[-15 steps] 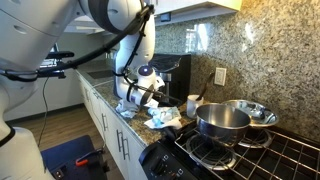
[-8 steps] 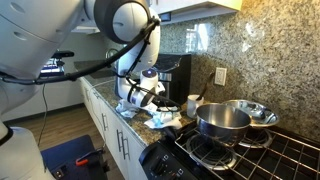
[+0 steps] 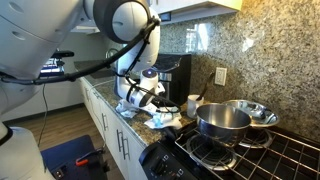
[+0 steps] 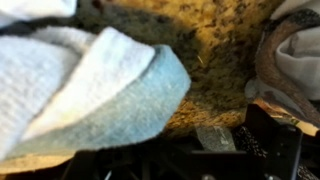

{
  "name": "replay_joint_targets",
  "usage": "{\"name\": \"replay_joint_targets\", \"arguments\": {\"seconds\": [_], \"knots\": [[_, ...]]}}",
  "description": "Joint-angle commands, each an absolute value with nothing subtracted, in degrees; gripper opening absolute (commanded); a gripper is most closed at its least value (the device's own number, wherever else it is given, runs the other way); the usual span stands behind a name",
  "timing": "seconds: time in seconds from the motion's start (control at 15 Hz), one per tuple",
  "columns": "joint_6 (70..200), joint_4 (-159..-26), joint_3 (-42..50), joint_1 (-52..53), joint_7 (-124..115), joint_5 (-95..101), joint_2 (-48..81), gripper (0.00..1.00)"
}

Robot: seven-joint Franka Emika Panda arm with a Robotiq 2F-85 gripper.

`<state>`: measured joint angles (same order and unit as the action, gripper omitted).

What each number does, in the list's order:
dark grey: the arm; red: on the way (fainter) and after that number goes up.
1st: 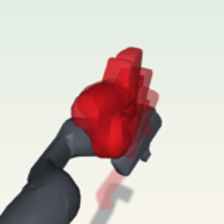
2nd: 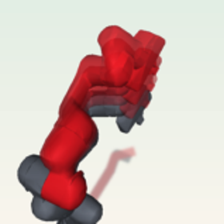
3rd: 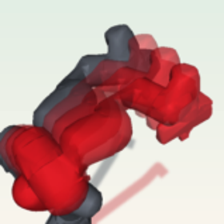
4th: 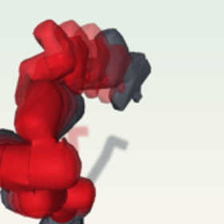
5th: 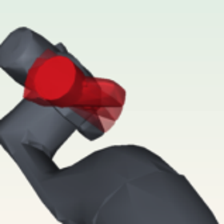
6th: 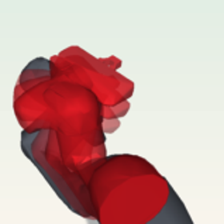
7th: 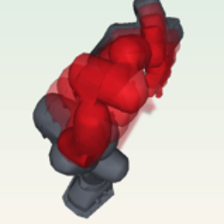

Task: Pull the food basket out then push it in

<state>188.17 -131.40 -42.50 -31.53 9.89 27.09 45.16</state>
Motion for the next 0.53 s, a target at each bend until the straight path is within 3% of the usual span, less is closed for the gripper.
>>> {"name": "replay_joint_targets", "arguments": {"seconds": [0.0,0.47], "knots": [[186.07,-134.67,-43.44,-32.69,10.45,23.81,39.51,1.00],[183.11,-135.76,-44.60,-34.82,10.13,20.40,32.28,1.00]]}}
